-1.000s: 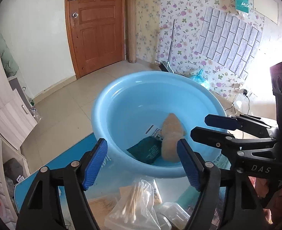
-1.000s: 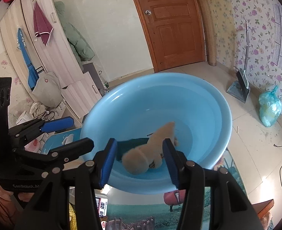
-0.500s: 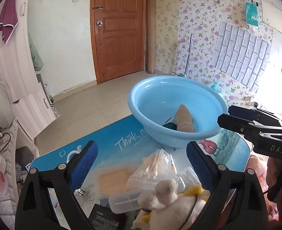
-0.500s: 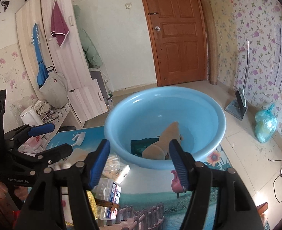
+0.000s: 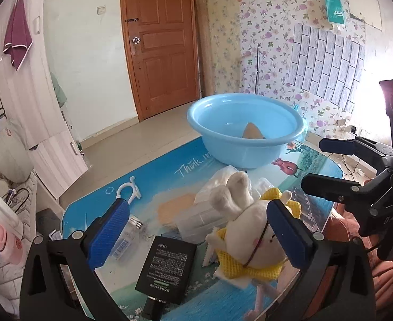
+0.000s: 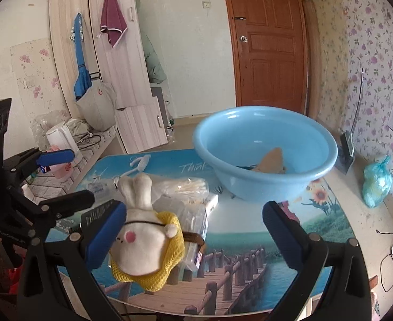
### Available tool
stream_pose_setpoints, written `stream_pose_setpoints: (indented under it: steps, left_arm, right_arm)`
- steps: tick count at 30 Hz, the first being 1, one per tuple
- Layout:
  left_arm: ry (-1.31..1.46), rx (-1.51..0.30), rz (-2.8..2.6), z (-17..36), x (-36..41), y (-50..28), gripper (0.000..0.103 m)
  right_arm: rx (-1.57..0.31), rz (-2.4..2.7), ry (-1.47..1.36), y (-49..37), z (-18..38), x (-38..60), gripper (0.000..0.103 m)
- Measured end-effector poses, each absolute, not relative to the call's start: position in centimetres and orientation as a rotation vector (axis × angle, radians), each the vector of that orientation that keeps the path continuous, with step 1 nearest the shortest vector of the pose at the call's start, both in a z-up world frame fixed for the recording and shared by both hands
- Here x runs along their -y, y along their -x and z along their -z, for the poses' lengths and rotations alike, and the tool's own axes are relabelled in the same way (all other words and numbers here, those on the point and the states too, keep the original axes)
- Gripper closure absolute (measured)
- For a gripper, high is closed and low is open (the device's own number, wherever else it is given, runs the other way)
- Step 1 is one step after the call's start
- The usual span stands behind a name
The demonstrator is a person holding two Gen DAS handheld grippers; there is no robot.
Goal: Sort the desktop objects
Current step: 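Move both tools back over the table toward the bunny plush and black bottle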
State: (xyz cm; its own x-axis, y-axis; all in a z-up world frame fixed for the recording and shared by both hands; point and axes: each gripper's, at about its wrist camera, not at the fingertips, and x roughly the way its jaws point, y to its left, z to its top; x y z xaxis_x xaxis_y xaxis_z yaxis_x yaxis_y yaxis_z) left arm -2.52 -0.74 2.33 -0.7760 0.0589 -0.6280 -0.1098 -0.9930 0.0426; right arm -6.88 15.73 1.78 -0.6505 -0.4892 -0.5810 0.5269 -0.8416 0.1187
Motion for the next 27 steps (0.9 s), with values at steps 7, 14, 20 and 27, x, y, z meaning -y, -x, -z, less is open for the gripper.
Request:
stream_pose_setpoints:
  steps: [7, 14, 20, 27]
  left_arm:
    - [1.022, -0.014, -2.891, -2.0, 2.5, 1.6, 0.000]
    - [1.021, -0.054, -2.933, -1.8, 3.1, 1.1, 0.000]
    - [1.124, 0.087, -2.918, -0.1, 5.1, 0.9, 0.000]
    - [1.179, 0.125, -2.928, 1.3, 6.9, 0.3, 0.000]
  right_arm:
    - [-0.095, 2.479, -0.880, 6.5, -1.7, -15.7, 0.000]
    - [-0.104, 2.451, -0.906, 6.3, -0.9, -15.2, 0.000]
    - [-0.081, 2.440, -0.921, 6.4, -0.4, -15.0, 0.000]
    - [-0.061, 2.434, -0.941, 6.8, 0.0, -15.2, 0.000]
